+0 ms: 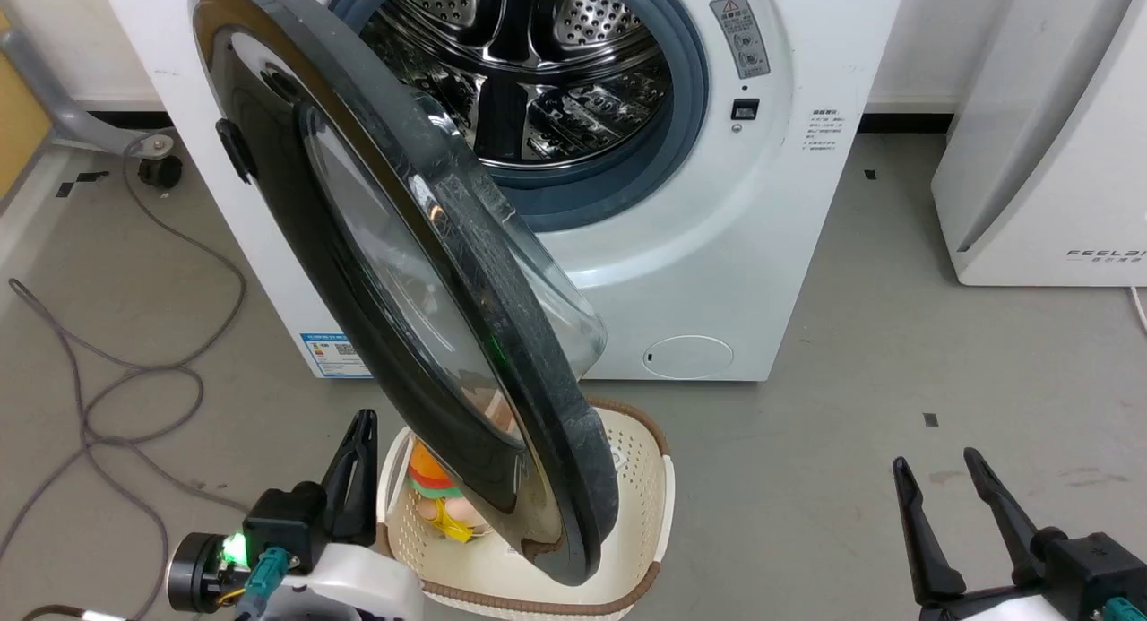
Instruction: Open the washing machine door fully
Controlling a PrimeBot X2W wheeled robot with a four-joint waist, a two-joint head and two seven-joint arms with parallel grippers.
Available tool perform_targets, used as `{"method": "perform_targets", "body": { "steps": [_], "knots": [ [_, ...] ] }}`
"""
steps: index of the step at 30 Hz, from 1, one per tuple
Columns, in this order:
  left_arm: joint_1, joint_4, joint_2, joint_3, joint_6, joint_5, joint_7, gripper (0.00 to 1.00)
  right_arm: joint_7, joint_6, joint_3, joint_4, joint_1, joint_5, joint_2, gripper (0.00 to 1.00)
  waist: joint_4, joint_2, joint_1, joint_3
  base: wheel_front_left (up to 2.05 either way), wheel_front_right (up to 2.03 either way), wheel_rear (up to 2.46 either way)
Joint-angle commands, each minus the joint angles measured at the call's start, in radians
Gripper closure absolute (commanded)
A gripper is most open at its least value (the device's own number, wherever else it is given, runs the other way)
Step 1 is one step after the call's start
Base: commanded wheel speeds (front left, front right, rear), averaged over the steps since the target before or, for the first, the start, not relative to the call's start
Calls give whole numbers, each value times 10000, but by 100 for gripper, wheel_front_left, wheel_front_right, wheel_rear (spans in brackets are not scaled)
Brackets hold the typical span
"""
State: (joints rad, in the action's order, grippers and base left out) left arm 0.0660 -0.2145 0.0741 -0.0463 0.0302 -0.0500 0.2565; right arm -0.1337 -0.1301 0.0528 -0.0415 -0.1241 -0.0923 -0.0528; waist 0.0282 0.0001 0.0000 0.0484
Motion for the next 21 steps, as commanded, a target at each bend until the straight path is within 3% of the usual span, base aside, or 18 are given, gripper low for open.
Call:
{"method": "perform_targets", "body": {
  "steps": [1, 14, 21],
  "knots": [
    [29, 140, 5, 42, 87, -110, 53, 100, -14, -6, 31, 36, -61, -82, 26, 0, 10, -1, 0, -1, 0, 0, 0],
    [503, 1179, -58, 152, 315, -792, 4, 100, -128, -6, 117, 22, -40, -175, 26, 0, 19, -1, 0, 27, 0, 0, 0],
    [1331, 2534, 1, 365, 126, -1014, -404, 100, -162, -6, 141, 20, 61, -194, 26, 0, 11, -1, 0, 159, 0, 0, 0]
  ]
}}
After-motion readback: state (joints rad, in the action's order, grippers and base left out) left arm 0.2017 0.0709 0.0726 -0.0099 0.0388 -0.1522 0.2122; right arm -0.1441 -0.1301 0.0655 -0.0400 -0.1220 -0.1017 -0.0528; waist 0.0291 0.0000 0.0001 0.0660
